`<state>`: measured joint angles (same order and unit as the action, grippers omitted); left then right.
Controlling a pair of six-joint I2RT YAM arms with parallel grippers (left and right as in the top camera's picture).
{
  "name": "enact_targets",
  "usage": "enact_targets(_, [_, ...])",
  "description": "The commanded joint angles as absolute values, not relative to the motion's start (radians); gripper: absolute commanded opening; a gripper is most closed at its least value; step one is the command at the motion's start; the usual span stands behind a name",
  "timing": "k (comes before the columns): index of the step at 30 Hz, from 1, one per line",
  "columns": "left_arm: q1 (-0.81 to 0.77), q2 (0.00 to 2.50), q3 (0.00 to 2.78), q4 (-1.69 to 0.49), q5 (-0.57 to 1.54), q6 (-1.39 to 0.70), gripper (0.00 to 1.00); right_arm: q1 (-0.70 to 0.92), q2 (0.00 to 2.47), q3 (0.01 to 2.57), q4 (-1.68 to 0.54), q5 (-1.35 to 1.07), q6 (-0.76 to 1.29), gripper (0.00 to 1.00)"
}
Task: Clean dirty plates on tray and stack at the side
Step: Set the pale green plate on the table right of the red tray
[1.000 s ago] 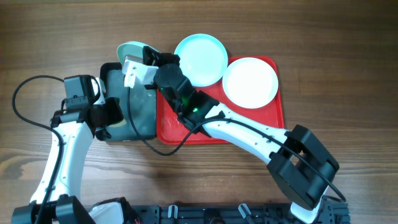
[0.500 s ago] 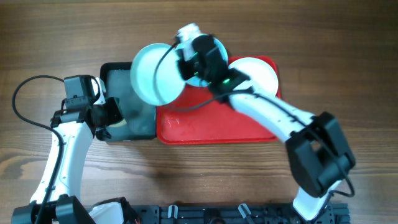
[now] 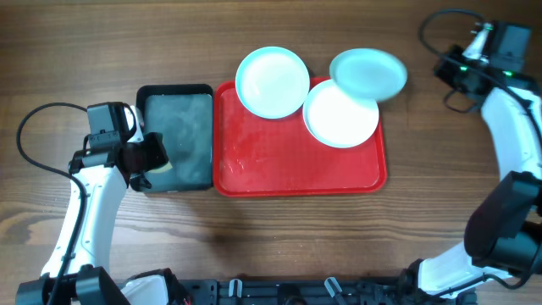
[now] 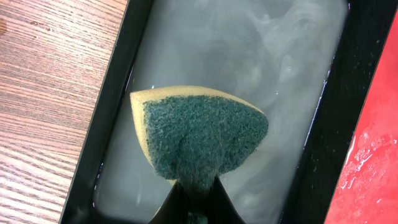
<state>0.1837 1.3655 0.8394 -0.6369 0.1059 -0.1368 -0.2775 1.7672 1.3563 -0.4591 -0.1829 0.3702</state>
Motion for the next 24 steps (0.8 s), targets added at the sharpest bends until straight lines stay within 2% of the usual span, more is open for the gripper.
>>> enact_targets(1, [0.188, 1.371, 0.834, -0.637, 0.122, -0.146, 0.04, -0.349, 1.75, 1.346, -0.477, -0.196, 0.336, 0.12])
enact_targets(2, [0.188, 1.371, 0.834, -0.637, 0.122, -0.146, 0.04, -0.355, 1.755, 1.346, -0.485, -0.196, 0.268, 0.33])
enact_targets(3, [0.188, 1.371, 0.834, -0.637, 0.122, -0.146, 0.04, -0.352, 1.766, 1.346, -0.49, -0.206, 0.199, 0.41])
enact_targets(5, [0.188, 1.371, 0.834, -0.636, 0.122, -0.146, 0.04, -0.336, 1.796, 1.346, -0.476, -0.276, 0.101, 0.5])
enact_targets(9, [0.188, 1.371, 0.834, -0.633, 0.122, -0.146, 0.04, -0.292, 1.886, 1.346, -0.417, -0.297, 0.052, 0.57])
enact_targets(17, [0.187, 1.371, 0.834, -0.628, 0.122, -0.146, 0.04, -0.207, 2.081, 1.346, -0.049, -0.205, 0.056, 0.6])
enact_targets(21, [0.187, 1.371, 0.834, -0.619, 0.122, -0.146, 0.04, -0.207, 2.157, 1.346, 0.045, -0.149, 0.081, 0.59])
enact_targets(22, [0.187, 1.371, 0.834, -0.619, 0.122, -0.146, 0.04, -0.207, 2.168, 1.346, 0.049, -0.149, 0.081, 0.58])
enact_targets(24, [0.187, 1.371, 0.834, -0.618, 0.122, -0.146, 0.04, -0.207, 2.172, 1.346, 0.042, -0.149, 0.081, 0.46])
